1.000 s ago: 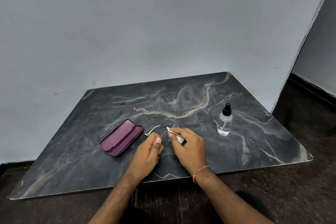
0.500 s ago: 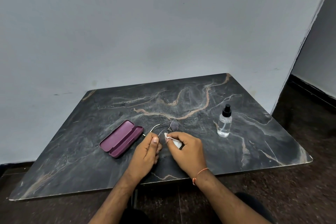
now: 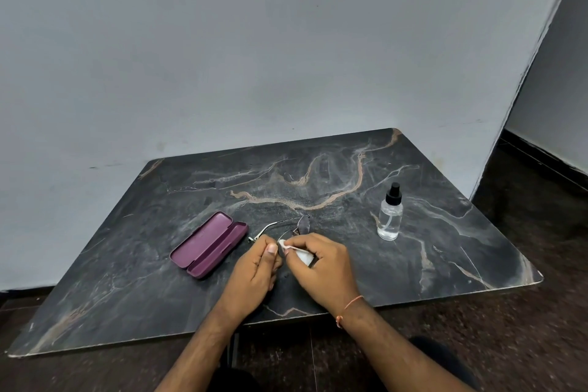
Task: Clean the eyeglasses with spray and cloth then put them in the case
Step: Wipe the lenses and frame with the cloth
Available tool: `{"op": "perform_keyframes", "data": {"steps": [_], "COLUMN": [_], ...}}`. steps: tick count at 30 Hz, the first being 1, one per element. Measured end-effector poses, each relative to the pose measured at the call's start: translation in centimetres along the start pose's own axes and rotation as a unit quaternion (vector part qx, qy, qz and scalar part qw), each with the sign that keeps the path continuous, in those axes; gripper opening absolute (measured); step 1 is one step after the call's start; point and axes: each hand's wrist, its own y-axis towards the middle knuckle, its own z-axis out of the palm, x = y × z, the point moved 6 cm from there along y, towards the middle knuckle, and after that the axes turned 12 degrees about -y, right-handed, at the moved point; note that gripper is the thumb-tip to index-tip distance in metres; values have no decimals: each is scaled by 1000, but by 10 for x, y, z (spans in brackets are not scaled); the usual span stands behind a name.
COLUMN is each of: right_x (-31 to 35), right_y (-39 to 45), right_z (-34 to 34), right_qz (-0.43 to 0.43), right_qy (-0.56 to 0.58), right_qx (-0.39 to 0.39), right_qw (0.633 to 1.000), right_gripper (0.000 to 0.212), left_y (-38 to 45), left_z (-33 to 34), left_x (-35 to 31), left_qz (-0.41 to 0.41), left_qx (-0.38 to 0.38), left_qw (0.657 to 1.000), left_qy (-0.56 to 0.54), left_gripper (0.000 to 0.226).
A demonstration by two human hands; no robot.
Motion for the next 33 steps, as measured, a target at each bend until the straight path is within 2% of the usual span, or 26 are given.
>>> {"op": "perform_keyframes", "data": {"steps": [4, 6, 18, 26, 30, 33], "right_x": [-13, -14, 8, -12, -10, -4], "right_y": [4, 5, -2, 5, 5, 2], "right_z": [-2, -3, -2, -3, -2, -1], "right_qz": [77, 89, -41, 69, 60, 21], "right_qy": [-25, -29, 12, -20, -24, -6], "right_qx": [-12, -19, 9, -26, -16, 4], "right_qw": [997, 995, 999, 997, 998, 1000], "right_gripper": [7, 8, 15, 13, 11, 11], "left_y": [-2, -2, -1, -1, -2, -1], "left_z": [1, 1, -1, 1, 2, 1], "left_x": [2, 2, 2, 1, 2, 4], "left_qz": [-6, -3, 11, 7, 2, -1], "left_qx": [12, 19, 0, 12, 11, 5], "left_qw": [1000, 1000, 1000, 1000, 1000, 1000], "left_qy": [11, 20, 16, 11, 1, -8], "left_gripper": [34, 34, 40, 38, 35, 38]}}
